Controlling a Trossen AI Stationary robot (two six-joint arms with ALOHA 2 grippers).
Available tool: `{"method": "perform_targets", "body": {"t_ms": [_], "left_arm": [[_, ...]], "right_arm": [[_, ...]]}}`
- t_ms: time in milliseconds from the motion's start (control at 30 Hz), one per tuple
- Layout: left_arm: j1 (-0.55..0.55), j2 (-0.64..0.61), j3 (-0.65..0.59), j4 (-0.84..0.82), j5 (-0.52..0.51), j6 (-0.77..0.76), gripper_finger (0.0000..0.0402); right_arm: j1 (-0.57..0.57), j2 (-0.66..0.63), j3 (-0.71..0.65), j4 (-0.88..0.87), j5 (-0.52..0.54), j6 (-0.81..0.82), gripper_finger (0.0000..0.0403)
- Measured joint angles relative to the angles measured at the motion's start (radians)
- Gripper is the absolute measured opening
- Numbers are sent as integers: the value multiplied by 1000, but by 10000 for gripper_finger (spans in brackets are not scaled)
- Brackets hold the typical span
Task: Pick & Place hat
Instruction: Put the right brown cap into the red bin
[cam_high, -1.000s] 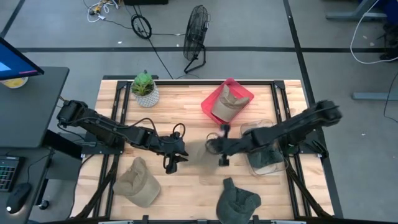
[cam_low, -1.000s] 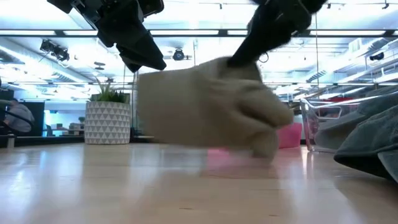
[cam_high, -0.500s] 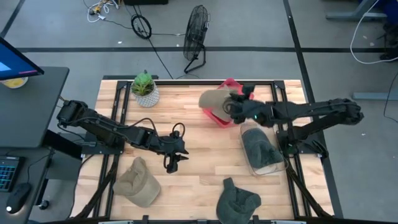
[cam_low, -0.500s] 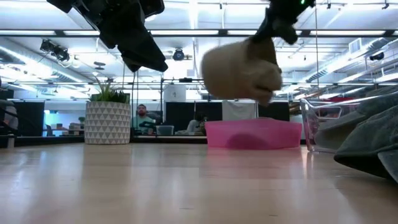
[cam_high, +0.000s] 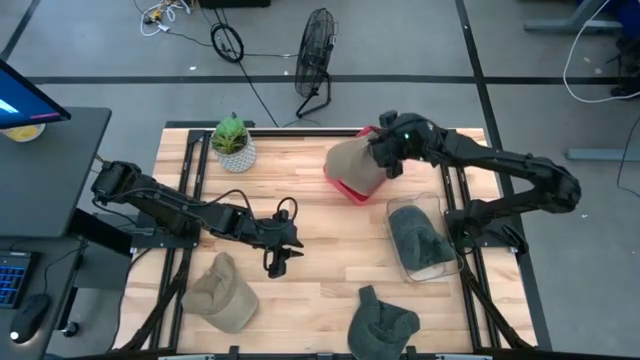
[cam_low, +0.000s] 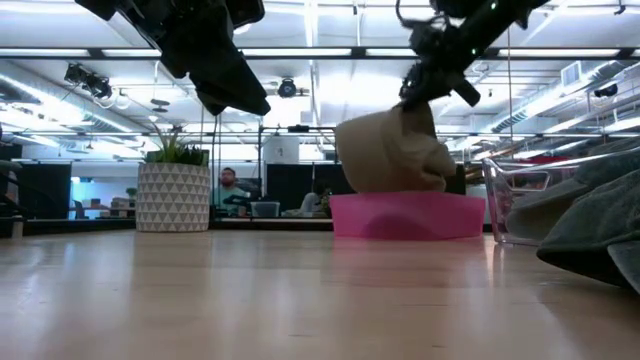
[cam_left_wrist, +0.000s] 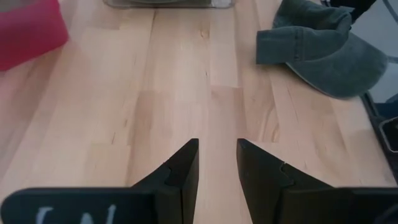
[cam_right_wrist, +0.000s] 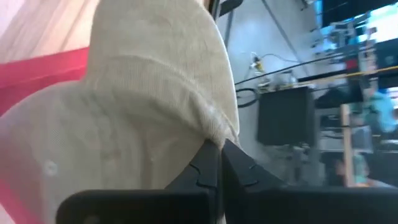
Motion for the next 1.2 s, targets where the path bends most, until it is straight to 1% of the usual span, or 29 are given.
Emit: {"method": "perform_targets", "body": {"t_ms": [167, 267, 367, 500, 600, 667, 733, 800, 900, 1100, 1200], "left_arm": [[0, 0, 0, 0, -41, -2, 112], [0, 0, 0, 0, -43, 0, 112], [5, 0, 0, 0, -45, -1, 112], [11, 0, 0, 0, -54, -2, 112], [11, 0, 0, -1, -55, -2, 112], [11, 0, 0, -1, -54, -3, 112], [11, 0, 0, -1, -54, -3, 112], [11, 0, 0, -2, -54, -3, 112], [11, 0, 0, -2, -54, -3, 112], [11, 0, 0, -3, -54, -3, 112], [11, 0, 0, -4, -54, -3, 112]], "right_arm": [[-84, 60, -1, -84, -82, -20, 0], [-113, 84, -1, -134, -130, -108, 0], [-135, 102, -2, -91, -148, -152, 0], [-158, 161, -1, -59, -165, -115, 2], [-170, 218, -1, -45, -165, -88, 16], [-174, 254, -1, -22, -146, -48, 29], [-175, 279, -1, 0, -95, 13, 44], [-175, 291, -1, 30, -39, 72, 61], [-174, 290, -1, 34, 14, 148, 87], [-153, 231, -1, -28, 88, 287, 142], [-120, 179, -1, -41, 87, 397, 162]]}}
